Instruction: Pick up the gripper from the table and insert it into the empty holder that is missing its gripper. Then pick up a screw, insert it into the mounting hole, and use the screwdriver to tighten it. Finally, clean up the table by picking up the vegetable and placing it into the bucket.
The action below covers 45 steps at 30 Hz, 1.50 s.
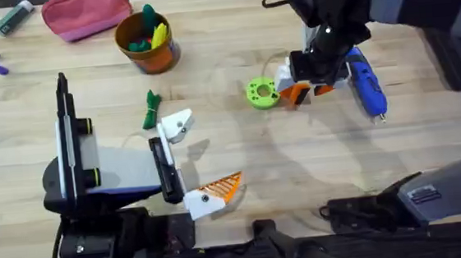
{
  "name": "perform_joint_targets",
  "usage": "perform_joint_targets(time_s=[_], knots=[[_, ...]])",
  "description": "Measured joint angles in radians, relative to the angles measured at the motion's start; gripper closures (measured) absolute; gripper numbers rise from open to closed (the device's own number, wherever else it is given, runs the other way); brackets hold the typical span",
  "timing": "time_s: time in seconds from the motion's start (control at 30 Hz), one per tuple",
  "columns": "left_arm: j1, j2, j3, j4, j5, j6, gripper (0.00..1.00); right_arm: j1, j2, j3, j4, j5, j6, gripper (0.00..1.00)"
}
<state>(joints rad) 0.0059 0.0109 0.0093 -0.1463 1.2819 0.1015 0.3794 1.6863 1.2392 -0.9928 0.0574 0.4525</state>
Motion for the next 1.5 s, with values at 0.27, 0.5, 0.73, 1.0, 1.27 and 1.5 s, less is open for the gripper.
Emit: perform_joint_targets(time_s=[0.27, 0.5, 0.73, 1.0, 1.27, 1.5], knots=[[0.0, 0.0, 0.0, 0.0, 0.0, -0.002, 0.015, 0.0, 0.0, 0.0, 0.001, -0.002, 0.0, 0.669], [0.0, 0.0, 0.0, 0.0, 0.0, -0.002, 0.015, 0.0, 0.0, 0.001, 0.002, -0.002, 0.0, 0.985], [0.0, 0.0, 0.0, 0.0, 0.0, -0.002, 0.015, 0.0, 0.0, 0.002, 0.002, -0.002, 0.0, 0.988], [0.0, 0.0, 0.0, 0.0, 0.0, -0.002, 0.014, 0.0, -0.047, 0.002, -0.016, -0.003, 0.0, 0.99], [0.0, 0.0, 0.0, 0.0, 0.0, -0.002, 0.016, 0.0, -0.312, 0.002, -0.009, -0.063, 0.001, 0.99], [0.0, 0.0, 0.0, 0.0, 0.0, -0.003, 0.015, 0.0, -0.454, -0.105, 0.209, -0.275, 0.005, 0.99]])
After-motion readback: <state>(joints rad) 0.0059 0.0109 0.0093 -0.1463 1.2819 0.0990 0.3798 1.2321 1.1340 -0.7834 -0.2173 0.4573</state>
